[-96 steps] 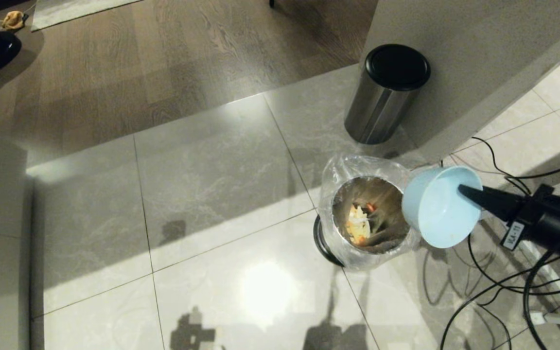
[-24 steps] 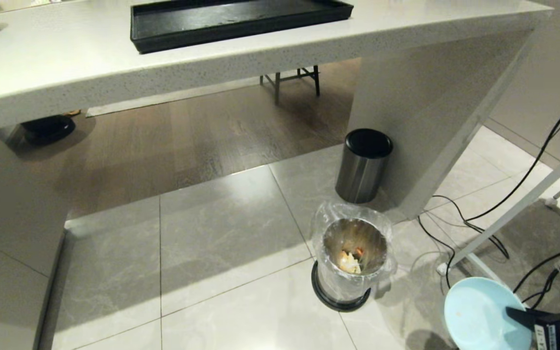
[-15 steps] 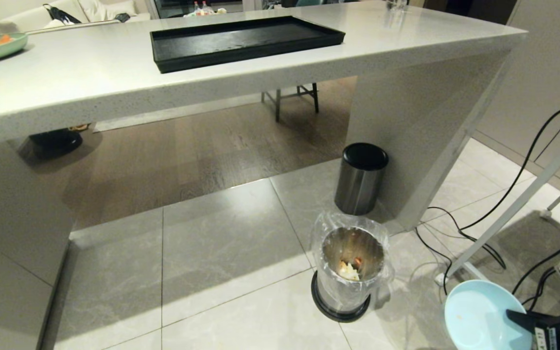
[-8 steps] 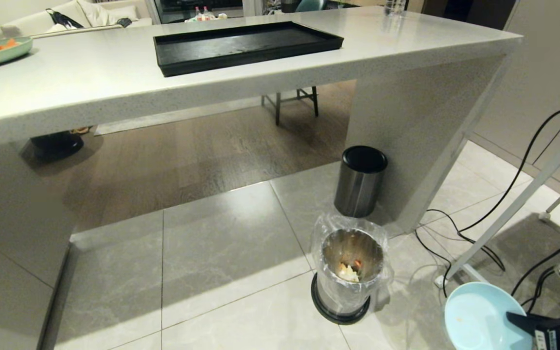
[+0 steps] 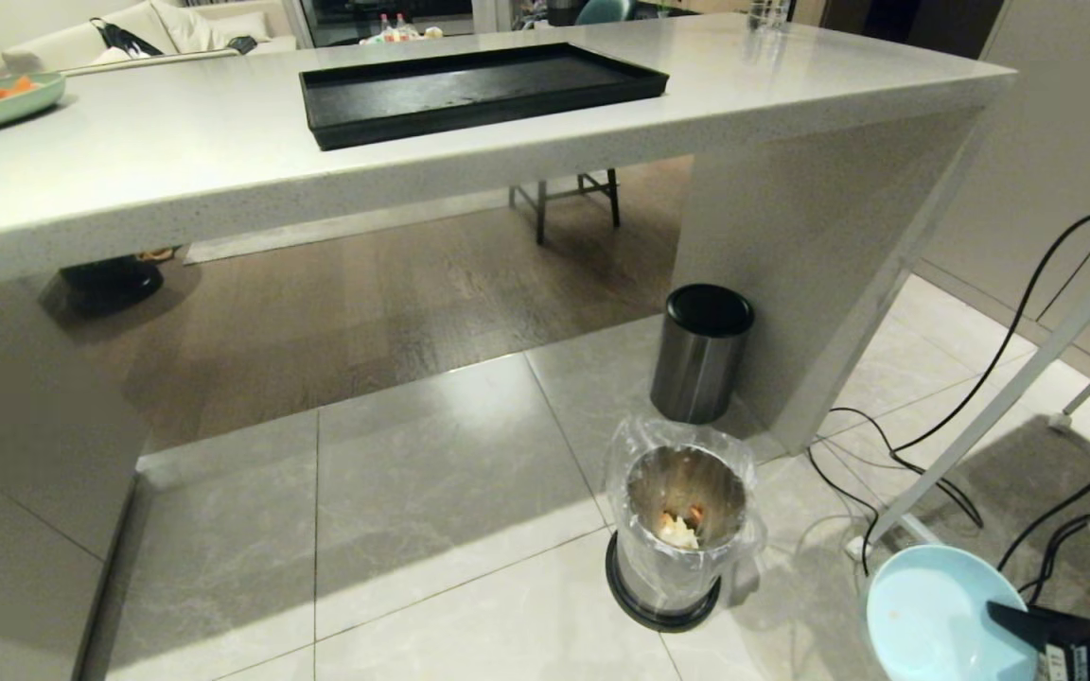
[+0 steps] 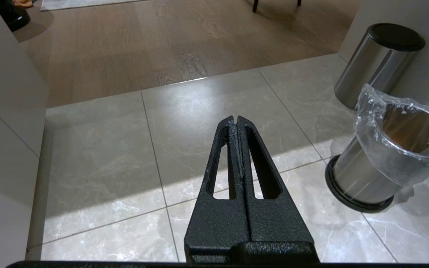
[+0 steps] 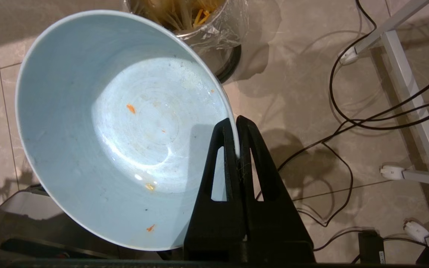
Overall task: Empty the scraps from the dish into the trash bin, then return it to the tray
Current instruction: Put the bowl back to the table
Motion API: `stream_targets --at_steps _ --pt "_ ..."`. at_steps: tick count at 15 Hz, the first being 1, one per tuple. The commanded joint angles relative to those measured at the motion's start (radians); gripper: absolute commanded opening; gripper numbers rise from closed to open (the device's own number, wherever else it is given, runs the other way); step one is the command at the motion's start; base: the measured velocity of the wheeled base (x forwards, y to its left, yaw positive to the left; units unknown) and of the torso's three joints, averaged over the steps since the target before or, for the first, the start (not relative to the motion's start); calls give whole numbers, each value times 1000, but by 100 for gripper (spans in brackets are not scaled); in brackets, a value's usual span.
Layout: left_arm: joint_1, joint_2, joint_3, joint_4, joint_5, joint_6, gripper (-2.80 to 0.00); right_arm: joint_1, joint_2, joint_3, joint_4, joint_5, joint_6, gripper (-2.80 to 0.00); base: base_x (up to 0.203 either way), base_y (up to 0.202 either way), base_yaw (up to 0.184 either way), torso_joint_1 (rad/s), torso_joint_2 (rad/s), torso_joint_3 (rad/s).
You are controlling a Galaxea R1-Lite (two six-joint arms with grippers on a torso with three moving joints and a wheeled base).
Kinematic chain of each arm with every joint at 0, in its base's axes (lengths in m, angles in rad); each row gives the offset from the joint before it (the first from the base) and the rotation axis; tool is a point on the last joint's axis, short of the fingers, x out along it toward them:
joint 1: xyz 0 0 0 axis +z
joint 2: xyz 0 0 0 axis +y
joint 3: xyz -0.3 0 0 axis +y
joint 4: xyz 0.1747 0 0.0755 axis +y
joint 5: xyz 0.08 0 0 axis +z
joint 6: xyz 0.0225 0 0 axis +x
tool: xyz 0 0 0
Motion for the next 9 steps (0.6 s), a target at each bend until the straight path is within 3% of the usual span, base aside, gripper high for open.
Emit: stream_targets --at_steps 1,5,9 --pt "0 0 0 -1 0 0 -280 0 -33 26 1 0 0 -280 0 0 0 0 0 0" --pt "0 0 0 -1 0 -1 -280 -1 -150 94 18 0 5 -280 0 0 0 0 0 0" --pt "0 1 0 -1 0 -1 -280 -4 -416 95 169 -2 11 -280 0 0 0 0 0 0"
